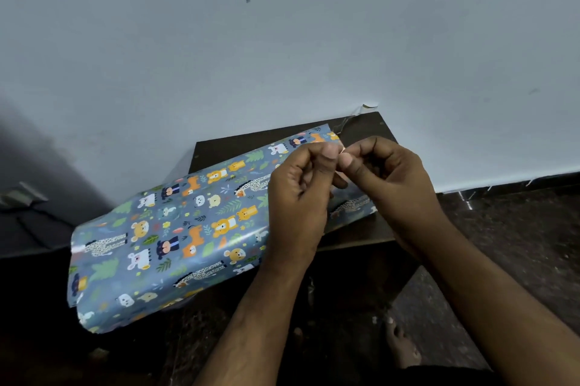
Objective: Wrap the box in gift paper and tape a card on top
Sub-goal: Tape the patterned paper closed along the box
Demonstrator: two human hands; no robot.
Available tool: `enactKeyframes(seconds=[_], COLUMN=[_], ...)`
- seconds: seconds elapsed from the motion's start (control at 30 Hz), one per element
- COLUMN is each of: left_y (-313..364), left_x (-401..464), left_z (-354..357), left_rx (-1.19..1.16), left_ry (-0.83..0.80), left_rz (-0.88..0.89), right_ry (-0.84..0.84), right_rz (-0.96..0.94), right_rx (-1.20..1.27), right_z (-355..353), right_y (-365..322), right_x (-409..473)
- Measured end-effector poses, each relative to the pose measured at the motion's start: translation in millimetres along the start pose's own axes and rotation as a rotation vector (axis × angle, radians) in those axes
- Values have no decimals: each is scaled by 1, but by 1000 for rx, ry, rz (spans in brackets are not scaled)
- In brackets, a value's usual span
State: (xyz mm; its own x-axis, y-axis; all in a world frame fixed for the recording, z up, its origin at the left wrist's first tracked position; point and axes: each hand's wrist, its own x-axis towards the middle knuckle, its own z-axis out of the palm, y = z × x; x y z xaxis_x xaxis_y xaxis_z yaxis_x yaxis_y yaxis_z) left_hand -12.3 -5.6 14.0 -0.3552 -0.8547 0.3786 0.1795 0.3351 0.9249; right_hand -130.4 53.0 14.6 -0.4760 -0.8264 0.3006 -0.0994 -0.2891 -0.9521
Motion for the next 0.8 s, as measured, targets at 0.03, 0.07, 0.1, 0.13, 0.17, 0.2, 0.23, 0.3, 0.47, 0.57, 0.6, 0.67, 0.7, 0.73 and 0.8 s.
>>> enactKeyframes(seconds=[0.03, 0.07, 0.1, 0.13, 0.17, 0.2, 0.23, 0.3, 0.47, 0.57, 0.6, 0.67, 0.7, 0.73, 0.8], left_y=[0, 0, -1, -2, -3, -3, -3, -2, -4, -3, -2, 0, 1, 2, 2], left_x=[0, 0, 1, 1, 2, 2, 3, 5, 8, 7, 6, 6, 5, 5, 5], left_z=[-9, -16, -25, -31, -38, -45, -51, -62, -79, -81, -82, -79, -78, -75, -71], left_rx=[59, 123, 182, 222, 243, 253, 253, 248, 273, 233, 224, 193, 174, 153, 112], left_ry=[5, -2, -7, -14, -18, -18, -23, -52, -158, -166, -160, -133, -113, -93, -50], left_rz=[23, 38, 42, 39, 31, 20, 2, -45, -129, -164, -167, -173, -176, -181, -194], right_ry=[-15, -29, -37, -33, -31, -37, -51, -86, -185, -190, -187, -173, -169, -168, -173], right_rz=[-52, -101, -146, -190, -224, -243, -247, -237, -210, -212, -208, -191, -177, -160, -129], right_rx=[-133, -257, -363, -446, -497, -512, -506, -491, -561, -548, -521, -463, -442, -422, -368], right_z=[5, 8, 14, 18, 21, 26, 29, 33, 35, 35, 35, 36, 37, 37, 40], right_y=[1, 3, 5, 6, 7, 8, 8, 10, 14, 13, 13, 12, 12, 12, 12], right_x=[0, 0, 0, 0, -1, -1, 0, 1, 3, 3, 3, 2, 3, 3, 4])
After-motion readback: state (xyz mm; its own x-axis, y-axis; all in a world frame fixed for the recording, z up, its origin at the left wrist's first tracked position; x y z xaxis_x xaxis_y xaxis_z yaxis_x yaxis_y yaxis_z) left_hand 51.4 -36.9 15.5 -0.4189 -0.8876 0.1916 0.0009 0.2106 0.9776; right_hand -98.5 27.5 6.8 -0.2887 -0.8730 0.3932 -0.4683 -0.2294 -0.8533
